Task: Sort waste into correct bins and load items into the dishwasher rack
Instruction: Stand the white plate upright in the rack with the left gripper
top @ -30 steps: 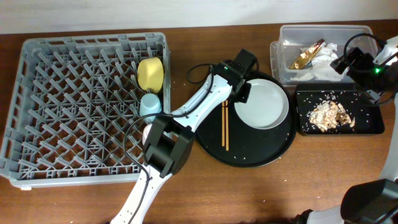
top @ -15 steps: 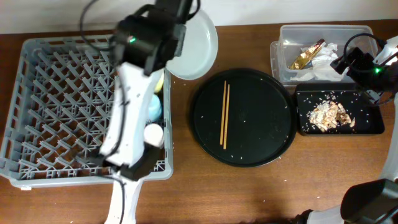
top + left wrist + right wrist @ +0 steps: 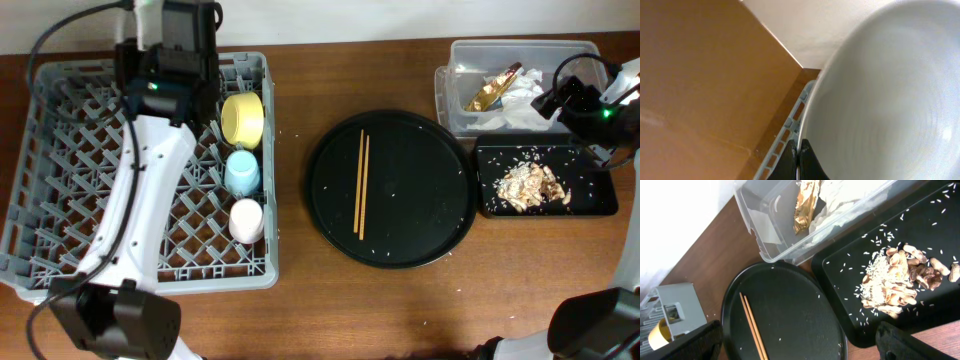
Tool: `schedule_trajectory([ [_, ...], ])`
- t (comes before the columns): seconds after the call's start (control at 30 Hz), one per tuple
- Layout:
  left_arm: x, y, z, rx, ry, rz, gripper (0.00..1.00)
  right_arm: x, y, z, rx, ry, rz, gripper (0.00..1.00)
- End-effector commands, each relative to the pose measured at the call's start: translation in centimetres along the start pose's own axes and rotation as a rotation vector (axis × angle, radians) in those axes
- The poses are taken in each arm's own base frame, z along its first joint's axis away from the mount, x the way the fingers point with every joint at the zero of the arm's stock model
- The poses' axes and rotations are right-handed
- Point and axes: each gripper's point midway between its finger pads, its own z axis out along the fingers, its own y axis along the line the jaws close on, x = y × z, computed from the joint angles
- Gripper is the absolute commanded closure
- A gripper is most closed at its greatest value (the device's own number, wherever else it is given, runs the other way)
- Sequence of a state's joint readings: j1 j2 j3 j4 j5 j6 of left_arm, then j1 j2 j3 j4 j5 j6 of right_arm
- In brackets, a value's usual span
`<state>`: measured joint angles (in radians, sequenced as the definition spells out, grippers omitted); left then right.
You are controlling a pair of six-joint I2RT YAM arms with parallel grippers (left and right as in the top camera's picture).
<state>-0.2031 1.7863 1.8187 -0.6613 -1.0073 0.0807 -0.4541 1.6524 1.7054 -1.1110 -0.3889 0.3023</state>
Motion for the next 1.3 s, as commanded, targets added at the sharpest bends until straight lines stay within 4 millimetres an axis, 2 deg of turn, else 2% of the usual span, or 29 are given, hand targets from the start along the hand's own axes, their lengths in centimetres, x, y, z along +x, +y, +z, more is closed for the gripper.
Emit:
schedule_trajectory([
  [0.0,0.1,-2.3,0.9,0.047,-0.06,0.2,1.0,-0.2,0.3,-0.6,0.002,-0.019,-0.021,0.02],
  [0.1,0.6,-4.0,1.9,0.059,-0.07,0.204,1.0,-0.2,0.3,-0.6,0.002,-0.019,-0.021,0.02],
  [0.17,1.9,-5.3,3.3,0.042,-0.033,0.242,1.0,-0.2,0.3,-0.6,0.002,-0.019,-0.021,0.02],
  [0.27,3.8,-5.4,4.6,-0.08,0.032,0.295,1.0,-0.2,0.3,-0.6,0.002,-0.019,-0.021,0.01],
  [0.4,4.1,-6.2,4.7,-0.073,0.034,0.297,1.0,-0.2,0.3,-0.6,0.002,-0.019,-0.021,0.02],
  [0.5,5.7,-9.2,4.8,-0.036,0.053,0.375,1.0,-0.2,0.3,-0.6,0.002,-0.019,-0.021,0.01],
  [0.53,6.9,-11.0,4.9,-0.01,0.069,0.429,1.0,-0.2,0.3,-0.6,0.002,-0.019,-0.021,0.01],
  [0.6,7.8,-12.6,4.7,0.008,0.077,0.476,1.0,-0.2,0.3,-0.6,0.002,-0.019,-0.021,0.02],
  [0.63,7.9,-12.7,4.5,0.012,0.078,0.483,0.83,-0.2,0.3,-0.6,0.002,-0.019,-0.021,0.02],
  [0.67,7.9,-12.9,4.4,0.017,0.077,0.487,0.54,-0.2,0.3,-0.6,0.002,-0.019,-0.021,0.02],
  [0.7,7.8,-12.9,4.3,0.021,0.074,0.485,0.4,-0.2,0.3,-0.6,0.002,-0.019,-0.021,0.02],
  [0.73,7.5,-12.6,4.1,0.022,0.069,0.474,0.3,-0.2,0.3,-0.6,0.002,-0.019,-0.021,0.01],
  [0.77,7.0,-12.2,3.8,0.035,0.059,0.432,0.24,-0.2,0.3,-0.6,0.002,-0.019,-0.021,0.01],
  [0.8,5.8,-11.8,2.6,0.115,0.033,0.357,0.21,-0.2,0.3,-0.6,0.002,-0.019,-0.021,0.02],
  [0.87,4.0,-10.9,0.9,0.211,-0.006,0.247,0.2,-0.2,0.3,-0.6,0.002,-0.019,-0.021,0.02],
  [0.9,1.7,-9.5,-1.9,0.346,-0.065,0.132,0.2,-0.2,0.3,-0.6,0.002,-0.019,-0.021,0.02],
  [0.93,0.5,-9.3,-4.8,0.518,-0.1,0.061,0.2,-0.2,0.3,-0.6,0.002,-0.019,-0.021,0.01],
  [0.97,0.3,-9.9,-7.4,0.686,-0.097,0.011,0.2,-0.2,0.3,-0.6,0.002,-0.019,-0.021,0.02],
  [1.0,1.0,-11.0,-10.6,0.891,-0.06,-0.021,0.2,-0.2,0.3,-0.6,0.002,-0.019,-0.021,0.02],
  [1.03,3.0,-12.7,-14.2,1.115,0.035,-0.018,0.2,-0.2,0.3,-0.6,0.002,-0.019,-0.021,0.02],
  [1.07,5.8,-14.8,-17.4,1.288,0.16,0.023,0.2,-0.2,0.3,-0.6,0.002,-0.019,-0.021,0.01],
  [1.1,9.0,-17.2,-19.9,1.378,0.275,0.104,0.24,-0.2,0.3,-0.6,0.002,-0.019,-0.021,0.02],
  [1.17,13.4,-21.1,-21.9,1.392,0.415,0.194,0.32,-0.2,0.3,-0.6,0.002,-0.019,-0.021,0.02],
  [1.2,16.5,-24.5,-22.1,1.321,0.509,0.233,0.35,-0.2,0.3,-0.6,0.002,-0.019,-0.021,0.02],
  [1.27,19.2,-29.7,-21.9,1.283,0.55,0.242,0.37,-0.2,0.3,-0.6,0.002,-0.019,-0.021,0.02],
])
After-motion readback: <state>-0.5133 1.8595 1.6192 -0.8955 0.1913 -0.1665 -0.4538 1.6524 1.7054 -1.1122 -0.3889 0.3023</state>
